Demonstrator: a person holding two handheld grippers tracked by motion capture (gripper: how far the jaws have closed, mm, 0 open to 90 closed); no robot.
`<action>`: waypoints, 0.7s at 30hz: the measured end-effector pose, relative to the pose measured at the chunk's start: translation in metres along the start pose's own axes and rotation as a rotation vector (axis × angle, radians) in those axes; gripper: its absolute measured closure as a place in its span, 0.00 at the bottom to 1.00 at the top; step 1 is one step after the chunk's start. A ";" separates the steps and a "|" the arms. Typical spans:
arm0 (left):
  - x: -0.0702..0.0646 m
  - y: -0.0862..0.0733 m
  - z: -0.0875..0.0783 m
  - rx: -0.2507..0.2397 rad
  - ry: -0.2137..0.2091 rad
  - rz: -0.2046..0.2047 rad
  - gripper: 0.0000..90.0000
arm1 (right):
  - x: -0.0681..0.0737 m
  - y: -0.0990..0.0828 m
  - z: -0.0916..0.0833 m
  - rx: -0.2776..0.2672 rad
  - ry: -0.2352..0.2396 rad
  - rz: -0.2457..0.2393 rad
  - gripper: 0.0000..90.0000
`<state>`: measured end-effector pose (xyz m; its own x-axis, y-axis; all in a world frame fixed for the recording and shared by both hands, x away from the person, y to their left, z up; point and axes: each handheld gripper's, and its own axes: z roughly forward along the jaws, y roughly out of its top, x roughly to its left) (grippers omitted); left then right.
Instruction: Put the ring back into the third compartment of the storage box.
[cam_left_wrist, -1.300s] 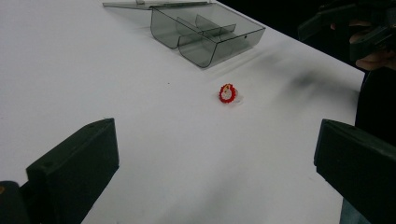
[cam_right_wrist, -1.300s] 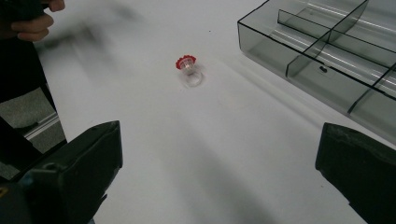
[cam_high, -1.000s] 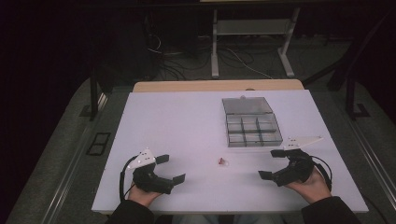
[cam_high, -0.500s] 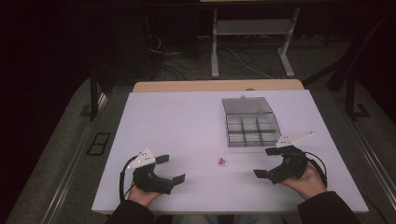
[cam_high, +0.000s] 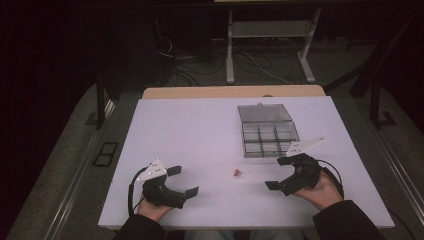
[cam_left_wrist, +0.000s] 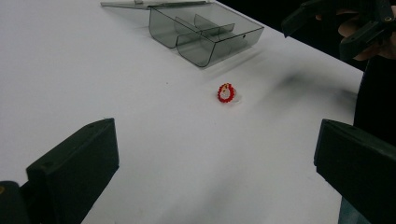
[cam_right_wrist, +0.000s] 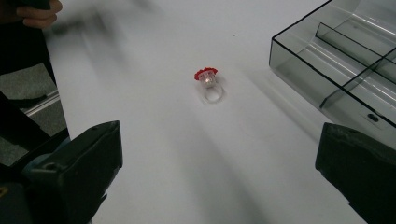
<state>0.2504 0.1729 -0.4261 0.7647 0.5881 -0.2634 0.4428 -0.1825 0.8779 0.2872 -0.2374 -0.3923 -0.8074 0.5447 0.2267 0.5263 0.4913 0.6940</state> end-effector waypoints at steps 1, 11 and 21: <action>0.000 0.000 0.000 0.000 0.000 0.000 0.00 | 0.000 0.000 0.000 0.000 0.000 0.000 0.00; -0.001 0.000 0.000 0.002 -0.003 0.003 0.00 | 0.000 0.008 0.012 0.035 0.014 -0.014 0.00; -0.001 0.000 0.000 0.001 -0.007 0.005 0.00 | -0.001 0.021 0.020 0.053 0.042 -0.030 0.00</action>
<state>0.2500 0.1724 -0.4258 0.7700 0.5819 -0.2617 0.4393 -0.1859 0.8789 0.3044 -0.2138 -0.3921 -0.8330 0.5005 0.2358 0.5142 0.5431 0.6638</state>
